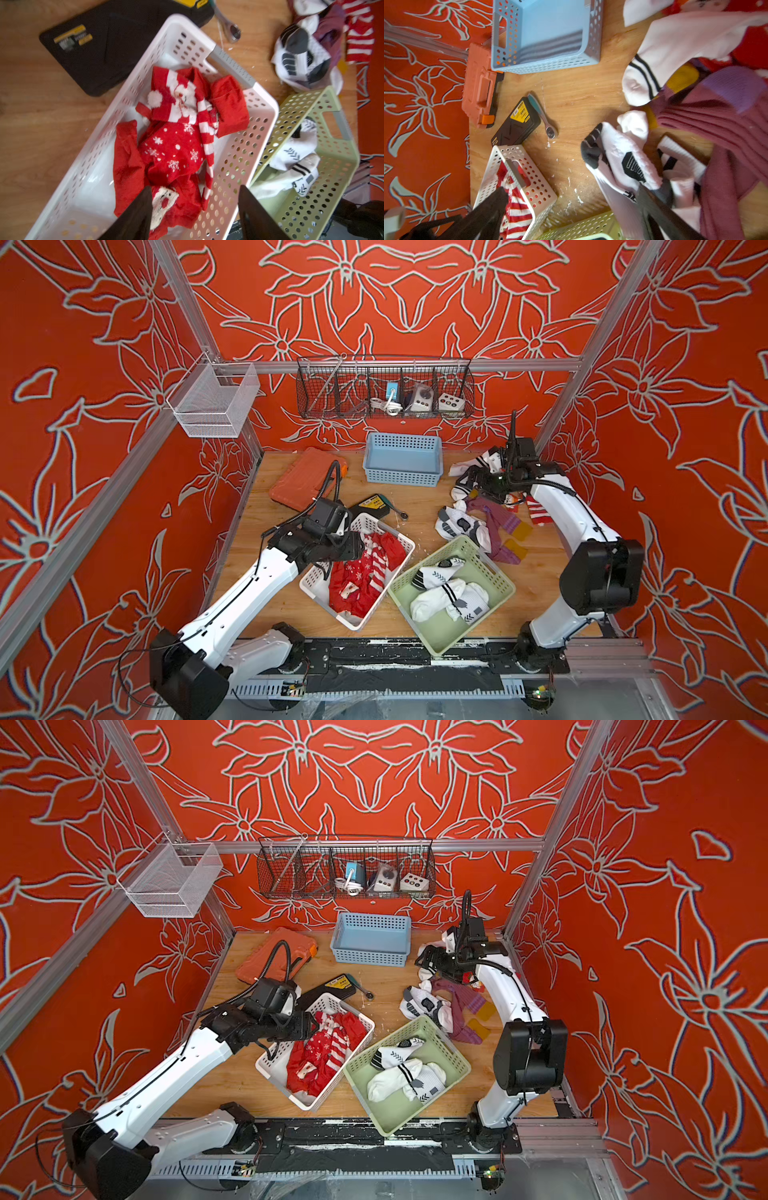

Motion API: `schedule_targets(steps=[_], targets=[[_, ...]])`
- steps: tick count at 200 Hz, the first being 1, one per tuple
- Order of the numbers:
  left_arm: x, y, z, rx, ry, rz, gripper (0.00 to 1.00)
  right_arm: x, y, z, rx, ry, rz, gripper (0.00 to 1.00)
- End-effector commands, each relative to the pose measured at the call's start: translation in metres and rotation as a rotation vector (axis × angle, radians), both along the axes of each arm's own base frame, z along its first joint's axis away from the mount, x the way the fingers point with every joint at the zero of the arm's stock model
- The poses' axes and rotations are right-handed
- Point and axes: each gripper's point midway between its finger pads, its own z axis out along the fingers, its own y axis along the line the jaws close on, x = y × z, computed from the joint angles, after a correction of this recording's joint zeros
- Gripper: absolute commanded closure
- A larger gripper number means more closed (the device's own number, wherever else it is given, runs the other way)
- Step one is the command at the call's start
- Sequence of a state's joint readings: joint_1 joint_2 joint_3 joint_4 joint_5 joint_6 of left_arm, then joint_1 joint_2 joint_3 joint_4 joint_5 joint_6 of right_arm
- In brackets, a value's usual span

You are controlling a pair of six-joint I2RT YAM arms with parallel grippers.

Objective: Sort the socks into the basket by color
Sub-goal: Pick up the sock from the center of the board.

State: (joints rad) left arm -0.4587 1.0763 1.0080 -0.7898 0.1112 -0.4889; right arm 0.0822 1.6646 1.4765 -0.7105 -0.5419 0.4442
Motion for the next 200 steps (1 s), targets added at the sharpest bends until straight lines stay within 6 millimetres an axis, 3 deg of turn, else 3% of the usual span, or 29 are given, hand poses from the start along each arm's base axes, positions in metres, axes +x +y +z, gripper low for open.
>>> schedule_targets(steps=[1, 28, 49, 117, 200], targets=[[0.017, -0.003, 0.033, -0.015, -0.135, -0.02, 0.36, 0.021, -0.03, -0.006, -0.101, -0.03, -0.096, 0.02], [0.026, -0.008, 0.056, -0.028, -0.214, -0.045, 0.36, 0.035, -0.05, -0.014, -0.148, -0.037, -0.147, 0.02], [0.033, -0.012, 0.063, -0.038, -0.24, -0.049, 0.36, 0.042, -0.06, -0.018, -0.184, -0.039, -0.167, 0.02], [0.054, -0.038, 0.064, -0.127, -0.22, -0.071, 0.36, 0.043, -0.079, -0.047, -0.232, 0.012, -0.203, 0.02], [0.068, -0.05, 0.059, -0.144, -0.196, -0.092, 0.36, 0.057, -0.106, -0.069, -0.262, 0.039, -0.26, 0.02]])
